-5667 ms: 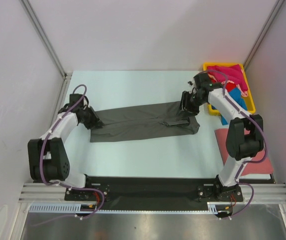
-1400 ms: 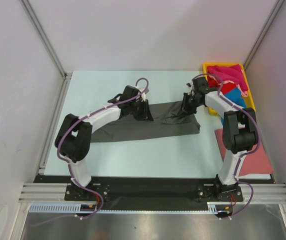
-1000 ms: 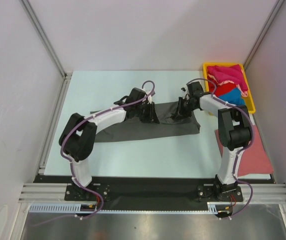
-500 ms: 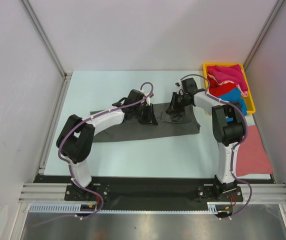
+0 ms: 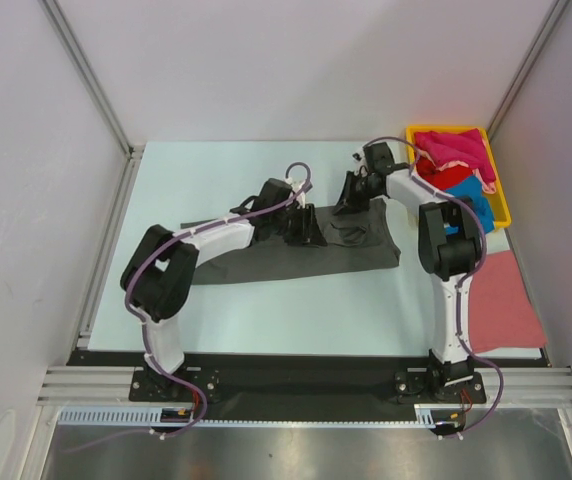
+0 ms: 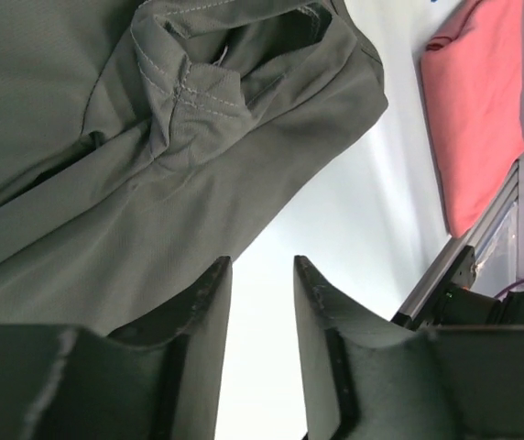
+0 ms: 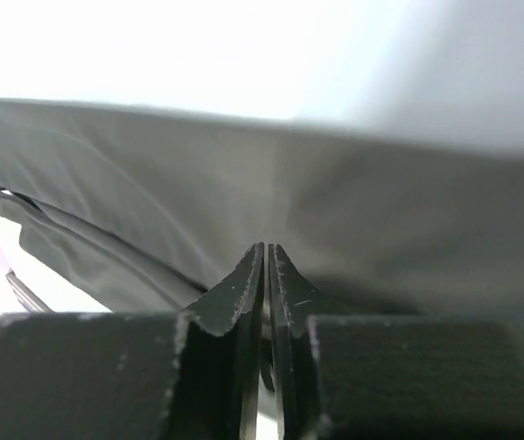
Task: Fold and stack the t-shirts
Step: Fold the tshirt
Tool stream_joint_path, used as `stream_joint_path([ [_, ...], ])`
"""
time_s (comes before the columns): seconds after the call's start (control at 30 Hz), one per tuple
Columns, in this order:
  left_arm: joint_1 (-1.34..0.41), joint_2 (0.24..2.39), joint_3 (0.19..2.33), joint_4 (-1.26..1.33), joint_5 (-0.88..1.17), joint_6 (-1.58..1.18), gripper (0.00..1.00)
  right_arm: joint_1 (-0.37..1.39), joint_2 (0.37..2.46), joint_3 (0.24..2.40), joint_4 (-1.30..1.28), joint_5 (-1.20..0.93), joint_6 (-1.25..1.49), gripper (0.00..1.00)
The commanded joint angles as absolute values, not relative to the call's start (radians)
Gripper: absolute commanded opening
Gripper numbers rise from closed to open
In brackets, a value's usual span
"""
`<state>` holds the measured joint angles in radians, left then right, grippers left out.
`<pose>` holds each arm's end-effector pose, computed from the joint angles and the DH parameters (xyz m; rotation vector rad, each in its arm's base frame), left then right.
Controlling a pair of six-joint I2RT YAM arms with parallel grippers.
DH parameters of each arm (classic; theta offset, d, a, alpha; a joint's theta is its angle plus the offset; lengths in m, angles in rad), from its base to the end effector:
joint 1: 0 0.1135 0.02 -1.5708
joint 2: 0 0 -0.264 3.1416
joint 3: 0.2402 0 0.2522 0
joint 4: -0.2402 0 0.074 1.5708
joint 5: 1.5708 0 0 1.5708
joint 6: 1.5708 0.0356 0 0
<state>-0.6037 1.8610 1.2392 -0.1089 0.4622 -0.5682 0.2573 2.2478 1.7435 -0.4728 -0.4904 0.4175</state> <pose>0.3272 -0.2449 0.2019 0.3027 2.4596 -1.0919 0.4675 0.1403 0.1661 0.0097 2.6135 0.8792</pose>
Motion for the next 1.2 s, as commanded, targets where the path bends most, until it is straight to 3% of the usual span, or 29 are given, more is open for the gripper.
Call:
stream_joint_path([
  [0.0, -0.629, 1.905, 1.31, -0.035, 0.488, -0.586, 0.41, 0.213, 2.091, 1.749, -0.615, -0.44, 0.326, 0.13],
  [0.03, -0.644, 1.931, 1.331, -0.054, 0.473, -0.58, 0.41, 0.207, 2.033, 1.699, -0.649, -0.405, 0.31, 0.21],
  [0.1, -0.658, 1.95, 1.387, -0.106, 0.378, -0.568, 0.41, 0.187, 1.979, 1.643, -0.676, -0.379, 0.288, 0.27],
  [0.17, -0.679, 1.977, 1.452, -0.182, 0.243, -0.568, 0.5, 0.183, 1.913, 1.573, -0.718, -0.298, 0.267, 0.36],
  [0.23, -0.701, 2.006, 1.514, -0.28, 0.168, -0.557, 0.51, 0.183, 1.878, 1.517, -0.706, -0.238, 0.241, 0.47],
  [0.33, -0.733, 2.069, 1.62, -0.375, 0.03, -0.54, 0.52, 0.184, 1.835, 1.425, -0.672, -0.229, 0.221, 0.48],
  [0.53, -0.755, 2.187, 1.804, -0.541, -0.161, -0.56, 0.43, 0.198, 1.882, 1.427, -0.634, -0.232, 0.201, 0.48],
  [0.83, -0.755, 2.33, 1.996, -0.643, -0.132, -0.546, 0.46, 0.207, 1.954, 1.466, -0.614, -0.212, 0.216, 0.5],
  [1.17, -0.753, 2.316, 1.996, -0.621, -0.12, -0.534, 0.26, 0.209, 1.996, 1.508, -0.62, -0.184, 0.215, 0.5],
])
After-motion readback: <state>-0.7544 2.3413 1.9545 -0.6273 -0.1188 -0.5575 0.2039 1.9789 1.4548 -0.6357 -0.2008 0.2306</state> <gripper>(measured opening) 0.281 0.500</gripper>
